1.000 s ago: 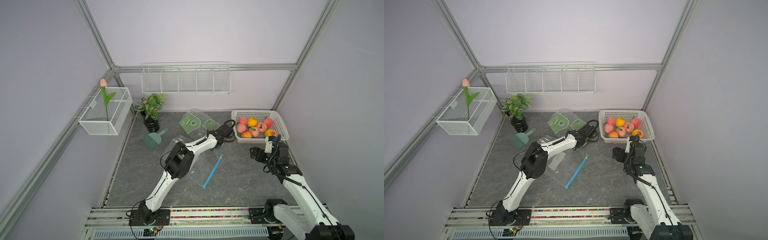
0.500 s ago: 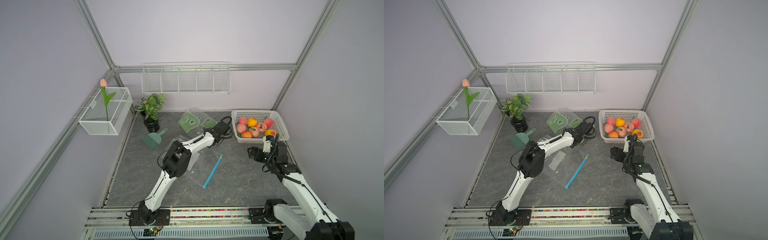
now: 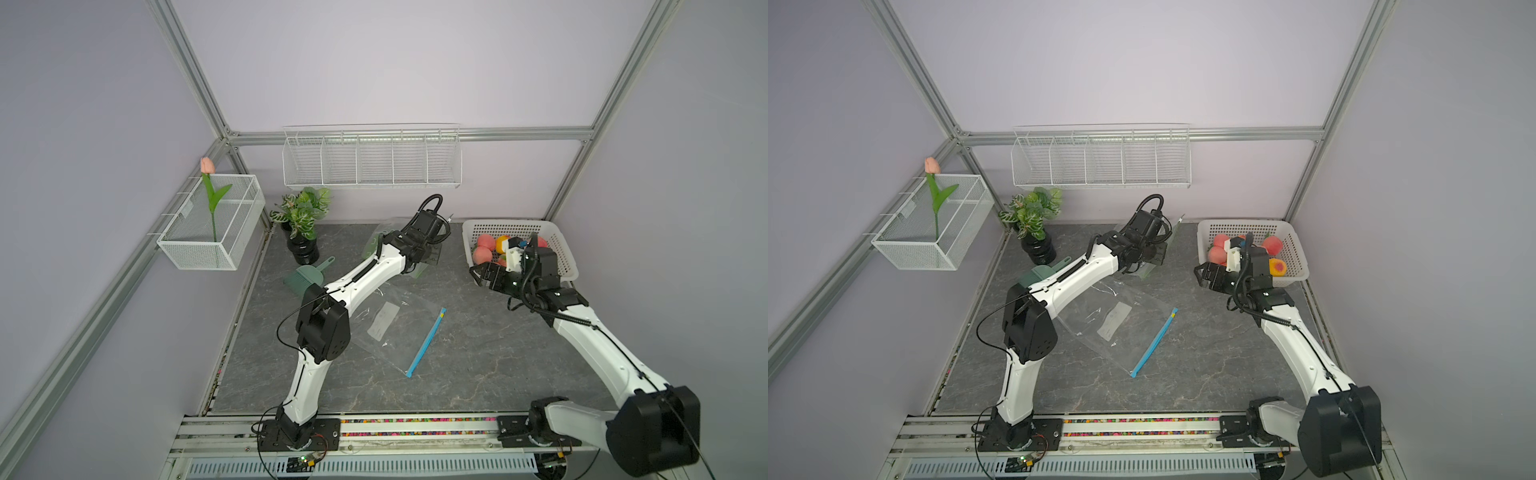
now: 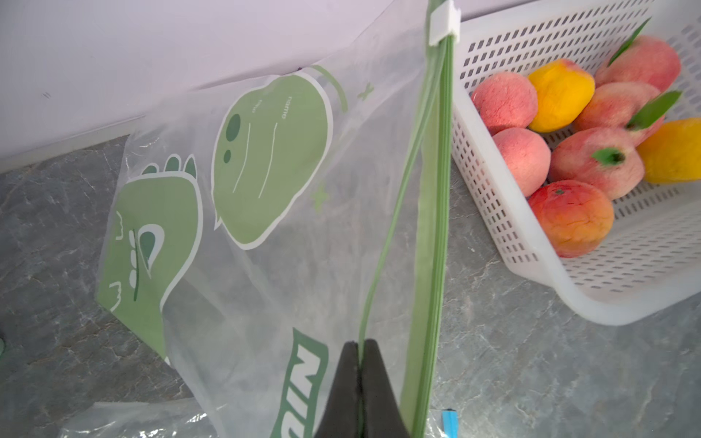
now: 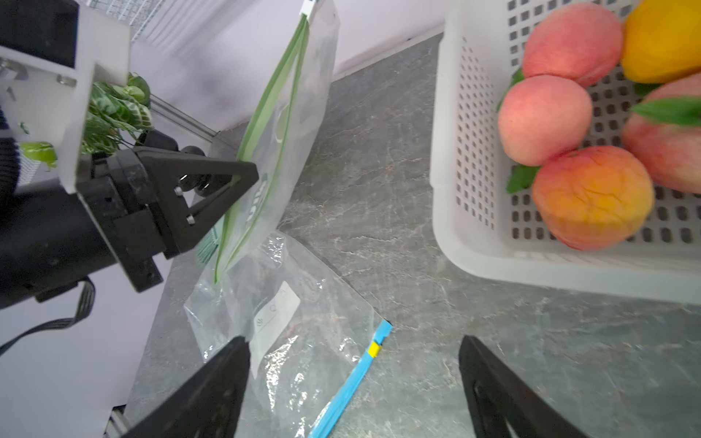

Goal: Place the peach in a zip-top bag and seal the zipper
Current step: Open the zipper of the food storage bag at the center of the board.

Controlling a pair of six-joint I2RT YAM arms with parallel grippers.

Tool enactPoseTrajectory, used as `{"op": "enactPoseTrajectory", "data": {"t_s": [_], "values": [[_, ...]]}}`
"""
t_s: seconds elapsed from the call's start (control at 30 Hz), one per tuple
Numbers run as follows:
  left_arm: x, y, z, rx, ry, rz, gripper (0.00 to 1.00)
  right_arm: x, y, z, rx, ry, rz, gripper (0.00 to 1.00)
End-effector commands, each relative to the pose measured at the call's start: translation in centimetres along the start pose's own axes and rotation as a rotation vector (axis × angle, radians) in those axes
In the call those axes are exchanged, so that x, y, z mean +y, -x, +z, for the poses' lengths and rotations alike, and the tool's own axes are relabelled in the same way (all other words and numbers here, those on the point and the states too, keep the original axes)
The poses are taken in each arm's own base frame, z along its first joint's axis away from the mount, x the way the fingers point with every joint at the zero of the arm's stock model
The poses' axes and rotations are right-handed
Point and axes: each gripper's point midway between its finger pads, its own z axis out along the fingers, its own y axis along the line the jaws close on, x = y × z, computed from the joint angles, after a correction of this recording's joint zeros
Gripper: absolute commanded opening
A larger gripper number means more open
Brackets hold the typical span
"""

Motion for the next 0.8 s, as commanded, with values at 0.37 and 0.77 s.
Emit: {"op": "enactPoseTrajectory", "data": {"t_s": [0.37, 0.77], "values": [[-4.1, 1.6, -3.3, 0.004, -0.270, -0.229, 0.00, 4.2, 1.5, 5.6, 0.115, 0.036, 0.002, 0.79], [-4.1, 2.8, -4.6, -0.016, -0.315, -0.261, 0.00, 2.2, 3.1, 8.5, 0.128, -0.134, -0.021, 0.69]]}}
